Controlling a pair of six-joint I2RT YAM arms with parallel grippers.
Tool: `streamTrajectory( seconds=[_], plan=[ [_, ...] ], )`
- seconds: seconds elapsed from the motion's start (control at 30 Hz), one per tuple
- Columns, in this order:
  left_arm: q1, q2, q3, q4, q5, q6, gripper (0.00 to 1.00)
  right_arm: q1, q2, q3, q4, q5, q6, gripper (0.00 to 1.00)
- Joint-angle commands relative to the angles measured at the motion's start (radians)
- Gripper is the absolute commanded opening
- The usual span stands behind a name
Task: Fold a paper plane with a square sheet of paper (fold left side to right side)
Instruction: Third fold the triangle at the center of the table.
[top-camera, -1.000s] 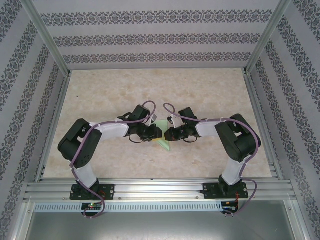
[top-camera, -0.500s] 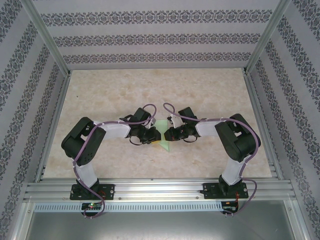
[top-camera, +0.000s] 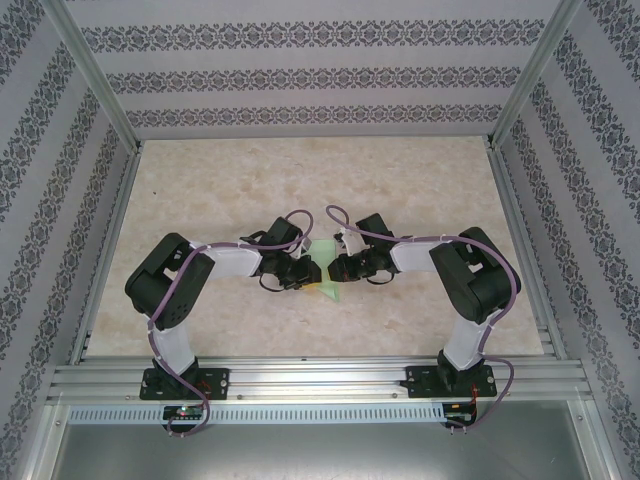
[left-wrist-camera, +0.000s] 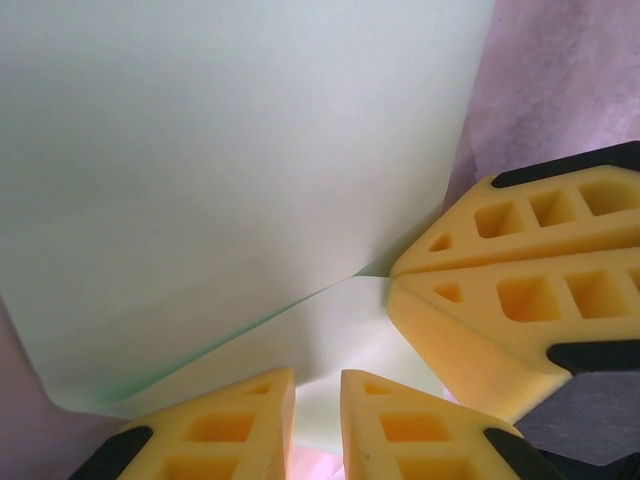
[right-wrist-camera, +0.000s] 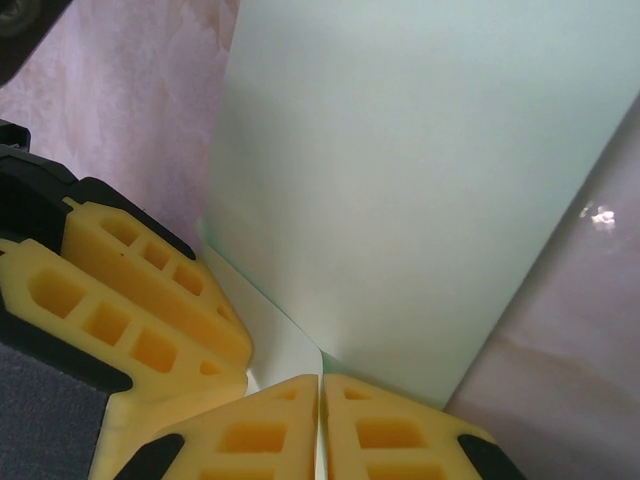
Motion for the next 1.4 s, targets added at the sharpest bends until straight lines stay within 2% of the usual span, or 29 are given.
streamTrajectory(
  seconds=[0.0,0.2,0.33,0.73,1.37],
  plan=[
    [-0.007,-0.002,0.008,0.018,-0.024,-0.002,0.22,0.035,0.06,0.004,-0.011,0.051,-0.035,0.11],
    [0.016,-0.061,0.052,-0.071,-0.066,0.036,0.28,0.036,0.057,0.003,-0.013,0.052,-0.036,0.09],
    [0.055,-0.048,0.105,-0.102,-0.068,0.051,0.29,0.035,0.057,0.0,-0.012,0.053,-0.036,0.09],
    [0.071,0.212,0.367,-0.243,-0.081,0.149,0.27,0.039,0.053,-0.001,-0.007,0.047,-0.032,0.08],
    [0.071,0.267,0.321,-0.256,-0.128,0.177,0.24,0.028,-0.021,0.004,-0.018,0.049,-0.026,0.06]
  ],
)
